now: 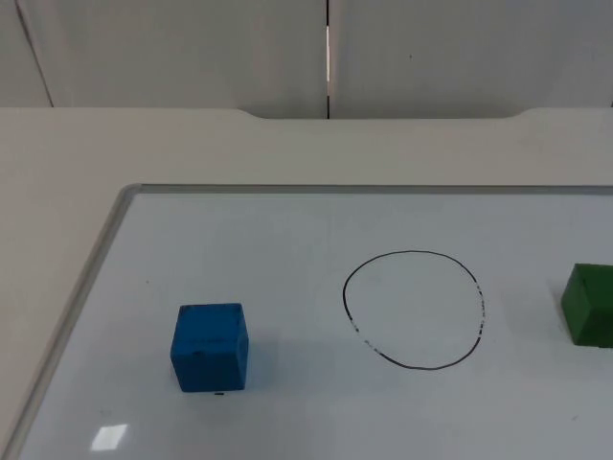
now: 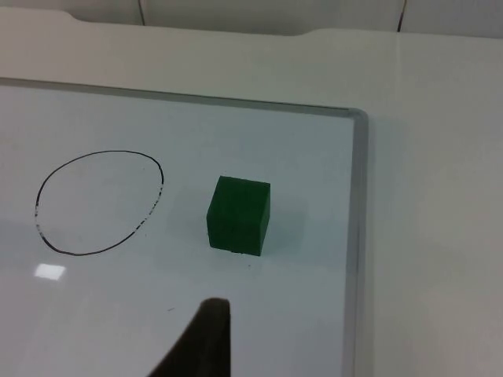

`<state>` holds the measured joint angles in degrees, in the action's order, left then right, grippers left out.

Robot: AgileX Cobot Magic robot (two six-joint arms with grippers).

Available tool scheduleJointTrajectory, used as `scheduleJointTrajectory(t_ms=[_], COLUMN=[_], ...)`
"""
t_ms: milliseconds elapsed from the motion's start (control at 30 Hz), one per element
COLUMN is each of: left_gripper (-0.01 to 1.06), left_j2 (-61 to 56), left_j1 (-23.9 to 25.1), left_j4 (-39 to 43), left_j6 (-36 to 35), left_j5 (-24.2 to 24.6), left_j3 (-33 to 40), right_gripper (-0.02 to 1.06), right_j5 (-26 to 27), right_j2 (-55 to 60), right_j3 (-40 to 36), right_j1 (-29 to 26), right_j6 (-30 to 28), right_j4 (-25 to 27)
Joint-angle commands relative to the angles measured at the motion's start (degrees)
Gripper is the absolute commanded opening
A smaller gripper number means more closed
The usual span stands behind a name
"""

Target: Push the two cubes into the marked area.

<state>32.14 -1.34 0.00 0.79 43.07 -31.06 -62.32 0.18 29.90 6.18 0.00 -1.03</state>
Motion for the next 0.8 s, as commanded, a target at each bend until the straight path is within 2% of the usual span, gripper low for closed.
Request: scheduleJointTrajectory(t_ms=[0,167,300,433,467,567,633,667,700,767], left_gripper=[1.05,1.04,0.99,0.81,0.81,0.58,0.39,0.39,0.27,0.12], left_j2=[2.4,8.1,12.8,19.6,19.6,24.6,28.2,28.2,30.5,33.8], left_j1=[0.1,0.1,0.1,0.1,0.1,0.1,0.1,0.1,0.1,0.1], left_j4=[-1.5,-3.9,-7.0,-11.9,-11.9,-16.3,-19.9,-19.9,-23.6,-28.2], left_j6=[-0.4,-0.4,-0.4,0.4,0.4,0.6,3.1,3.1,6.9,11.4], left_j5=[-2.3,-3.1,-3.6,-5.0,-5.0,-7.5,-9.4,-9.4,-10.6,-11.8], left_j3=[-0.2,-0.2,-0.2,-0.2,-0.2,-0.2,-0.2,-0.2,-0.2,-0.2], right_gripper=[1.05,1.05,1.05,1.05,1.05,1.05,1.05,1.05,1.05,1.05], right_j5=[0.6,0.6,0.6,0.6,0.6,0.6,0.6,0.6,0.6,0.6], right_j2=[-0.2,-0.2,-0.2,-0.2,-0.2,-0.2,-0.2,-0.2,-0.2,-0.2], right_j3=[-0.4,-0.4,-0.4,-0.4,-0.4,-0.4,-0.4,-0.4,-0.4,-0.4], right_j1=[-0.3,-0.3,-0.3,-0.3,-0.3,-0.3,-0.3,-0.3,-0.3,-0.3], right_j6=[0.0,0.0,0.0,0.0,0.0,0.0,0.0,0.0,0.0,0.0], right_j4=[0.1,0.1,0.1,0.0,0.0,0.0,0.0,0.0,0.0,0.0])
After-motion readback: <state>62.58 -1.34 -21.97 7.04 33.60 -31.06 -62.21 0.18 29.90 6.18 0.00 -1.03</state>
